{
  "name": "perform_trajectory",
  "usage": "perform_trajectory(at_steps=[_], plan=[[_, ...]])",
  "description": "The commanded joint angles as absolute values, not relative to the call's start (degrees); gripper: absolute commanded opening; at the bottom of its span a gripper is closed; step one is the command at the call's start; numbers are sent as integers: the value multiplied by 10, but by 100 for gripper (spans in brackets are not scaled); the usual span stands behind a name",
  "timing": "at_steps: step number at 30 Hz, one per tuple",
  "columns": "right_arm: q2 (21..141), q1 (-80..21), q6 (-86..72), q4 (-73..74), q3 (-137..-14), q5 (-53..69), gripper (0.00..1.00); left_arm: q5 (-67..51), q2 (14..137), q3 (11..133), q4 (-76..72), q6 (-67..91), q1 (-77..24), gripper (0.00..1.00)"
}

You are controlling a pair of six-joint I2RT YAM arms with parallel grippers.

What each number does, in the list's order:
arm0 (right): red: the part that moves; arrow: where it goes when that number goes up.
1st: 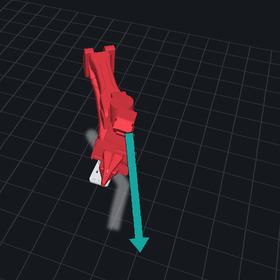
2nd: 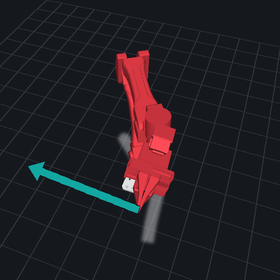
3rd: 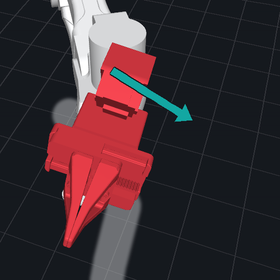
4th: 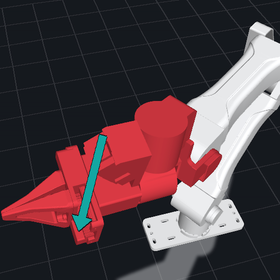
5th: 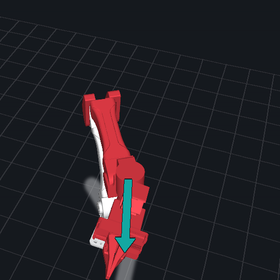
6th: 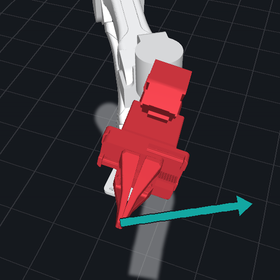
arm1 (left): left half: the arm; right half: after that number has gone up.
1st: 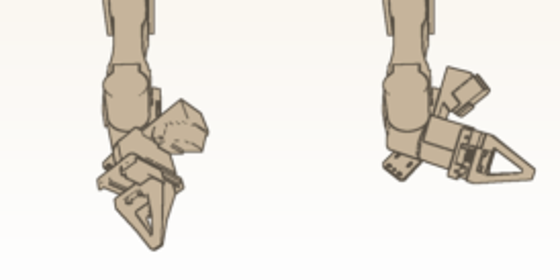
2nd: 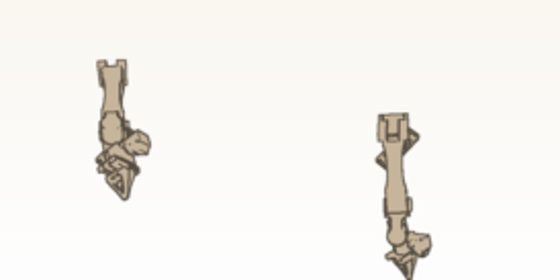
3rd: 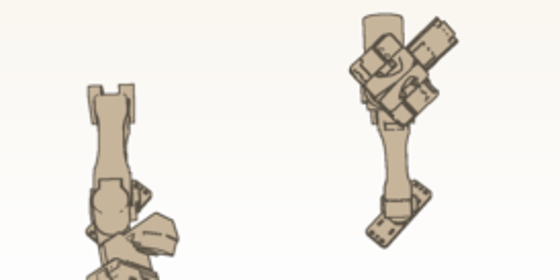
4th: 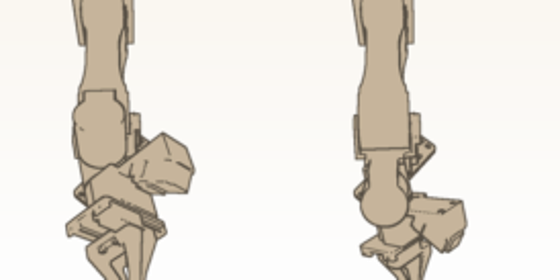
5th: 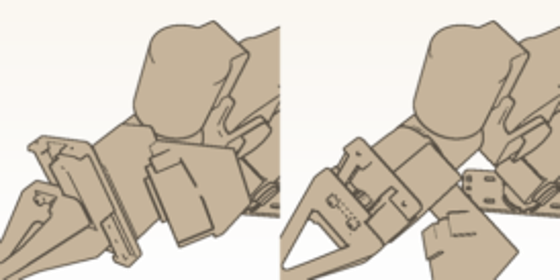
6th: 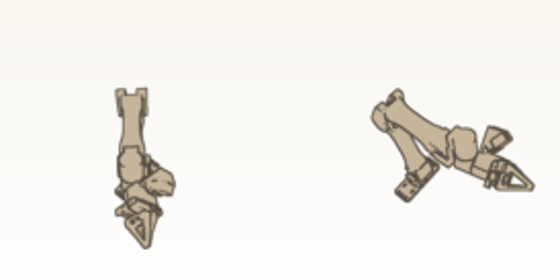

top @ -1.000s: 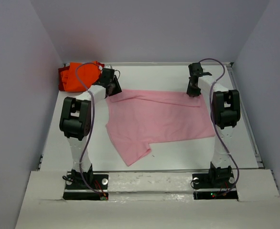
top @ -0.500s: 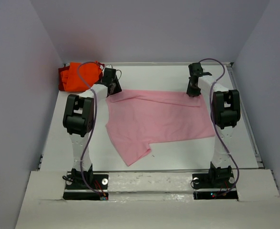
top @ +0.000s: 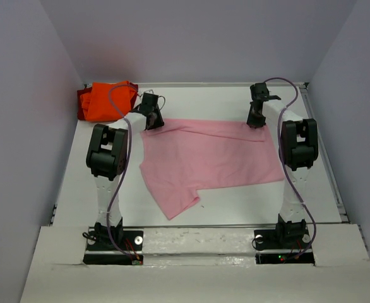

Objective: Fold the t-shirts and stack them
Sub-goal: Fold the tshirt

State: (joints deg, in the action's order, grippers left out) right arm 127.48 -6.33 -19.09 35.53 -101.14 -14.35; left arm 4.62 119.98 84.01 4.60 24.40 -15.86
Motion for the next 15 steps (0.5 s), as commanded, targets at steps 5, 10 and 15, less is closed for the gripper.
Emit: perform_trajectory(at_steps=[5,10,15], plan=[[1253,-54,-196,349,-1016,-129,33,43,1158,802,65,245,-167,40],[1260,-49,-196,349,-1019,-129,33,40,1122,770,72,252,-177,39],[1268,-49,-199,349,-1020,-125,33,28,1065,724,67,258,-192,39]])
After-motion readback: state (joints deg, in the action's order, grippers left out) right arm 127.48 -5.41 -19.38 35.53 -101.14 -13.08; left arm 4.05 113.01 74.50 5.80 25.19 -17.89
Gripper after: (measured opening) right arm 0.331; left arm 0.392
